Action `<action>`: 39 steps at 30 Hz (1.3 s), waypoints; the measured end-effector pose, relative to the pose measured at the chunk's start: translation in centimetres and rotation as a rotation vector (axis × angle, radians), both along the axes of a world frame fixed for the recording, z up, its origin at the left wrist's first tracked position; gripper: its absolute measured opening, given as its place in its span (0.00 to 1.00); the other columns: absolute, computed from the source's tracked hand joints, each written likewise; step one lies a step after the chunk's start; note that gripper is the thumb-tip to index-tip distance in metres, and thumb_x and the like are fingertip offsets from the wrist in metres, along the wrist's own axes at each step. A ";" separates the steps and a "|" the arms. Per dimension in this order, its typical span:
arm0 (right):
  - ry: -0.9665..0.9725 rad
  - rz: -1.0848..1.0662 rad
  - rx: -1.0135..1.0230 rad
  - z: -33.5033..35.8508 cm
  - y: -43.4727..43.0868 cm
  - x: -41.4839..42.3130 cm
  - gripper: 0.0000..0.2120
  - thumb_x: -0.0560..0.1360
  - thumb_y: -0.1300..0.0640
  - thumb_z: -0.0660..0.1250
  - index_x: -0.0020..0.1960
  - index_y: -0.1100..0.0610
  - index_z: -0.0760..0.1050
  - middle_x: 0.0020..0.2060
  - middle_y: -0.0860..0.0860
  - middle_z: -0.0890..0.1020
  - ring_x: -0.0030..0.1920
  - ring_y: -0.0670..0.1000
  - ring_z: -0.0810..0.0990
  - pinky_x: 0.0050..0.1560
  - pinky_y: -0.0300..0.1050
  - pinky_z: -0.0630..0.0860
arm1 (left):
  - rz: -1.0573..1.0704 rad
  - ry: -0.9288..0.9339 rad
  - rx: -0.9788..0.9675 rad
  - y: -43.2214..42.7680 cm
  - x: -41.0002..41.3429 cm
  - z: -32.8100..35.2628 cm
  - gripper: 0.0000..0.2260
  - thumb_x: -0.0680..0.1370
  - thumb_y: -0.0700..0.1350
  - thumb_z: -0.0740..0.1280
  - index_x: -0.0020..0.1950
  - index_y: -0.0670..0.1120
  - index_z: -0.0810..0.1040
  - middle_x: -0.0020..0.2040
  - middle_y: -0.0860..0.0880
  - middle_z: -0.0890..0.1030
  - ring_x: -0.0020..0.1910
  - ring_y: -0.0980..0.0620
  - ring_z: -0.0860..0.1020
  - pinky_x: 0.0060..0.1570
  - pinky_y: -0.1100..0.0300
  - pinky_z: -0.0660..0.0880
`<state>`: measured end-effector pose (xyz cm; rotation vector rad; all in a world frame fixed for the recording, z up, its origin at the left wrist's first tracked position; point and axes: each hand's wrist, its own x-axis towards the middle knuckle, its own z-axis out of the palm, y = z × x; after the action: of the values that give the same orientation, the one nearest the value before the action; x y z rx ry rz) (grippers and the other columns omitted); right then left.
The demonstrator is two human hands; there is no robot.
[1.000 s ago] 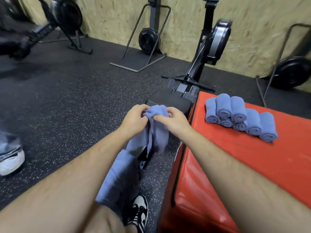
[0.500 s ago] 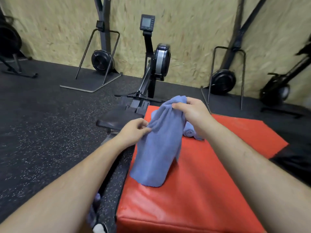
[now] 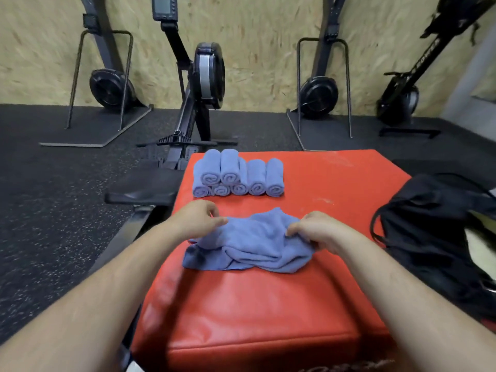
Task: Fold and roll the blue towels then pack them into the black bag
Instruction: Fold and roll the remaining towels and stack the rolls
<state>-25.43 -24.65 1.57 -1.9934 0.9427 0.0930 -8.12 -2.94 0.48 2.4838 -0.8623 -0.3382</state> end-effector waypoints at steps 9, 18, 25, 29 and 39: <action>-0.025 0.031 -0.128 -3.2 -2.7 0.4 0.11 0.75 0.59 0.67 0.35 0.56 0.72 0.26 0.52 0.70 0.25 0.50 0.66 0.22 0.36 0.60 | -0.130 -0.093 0.279 -2.0 0.9 -2.6 0.06 0.74 0.52 0.73 0.44 0.52 0.78 0.42 0.50 0.82 0.43 0.50 0.78 0.40 0.61 0.69; -0.256 -0.067 -0.072 -1.4 -4.1 1.2 0.10 0.74 0.59 0.68 0.35 0.54 0.74 0.29 0.50 0.74 0.30 0.50 0.69 0.29 0.41 0.64 | 0.076 -0.153 -0.171 -3.9 1.9 1.3 0.05 0.77 0.52 0.67 0.45 0.52 0.78 0.32 0.54 0.82 0.31 0.55 0.80 0.37 0.59 0.75; -0.219 -0.123 -0.073 -2.5 -3.6 1.9 0.06 0.71 0.59 0.67 0.36 0.53 0.73 0.29 0.52 0.71 0.31 0.51 0.67 0.31 0.43 0.62 | 0.111 -0.091 -0.234 -3.9 1.8 -3.2 0.10 0.80 0.46 0.66 0.59 0.44 0.78 0.53 0.52 0.81 0.51 0.51 0.78 0.49 0.60 0.69; -0.192 -0.131 -0.096 -2.9 -3.5 2.1 0.10 0.72 0.61 0.65 0.32 0.54 0.71 0.27 0.52 0.68 0.28 0.51 0.64 0.27 0.40 0.59 | 0.128 -0.074 0.015 -4.3 2.5 -5.3 0.12 0.79 0.50 0.67 0.48 0.41 0.79 0.46 0.45 0.82 0.48 0.44 0.79 0.43 0.55 0.69; -0.106 -0.126 -0.306 -3.2 -3.9 0.3 0.14 0.71 0.55 0.73 0.32 0.55 0.71 0.30 0.53 0.75 0.32 0.52 0.71 0.32 0.45 0.65 | 0.148 -0.148 -0.011 -6.1 2.7 -6.8 0.09 0.71 0.40 0.67 0.33 0.50 0.72 0.40 0.45 0.83 0.45 0.43 0.80 0.40 0.58 0.70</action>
<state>-25.10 -28.52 -1.66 -2.1852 1.0600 -0.2383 -5.44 -9.01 -6.30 2.5695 -0.7288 -0.0994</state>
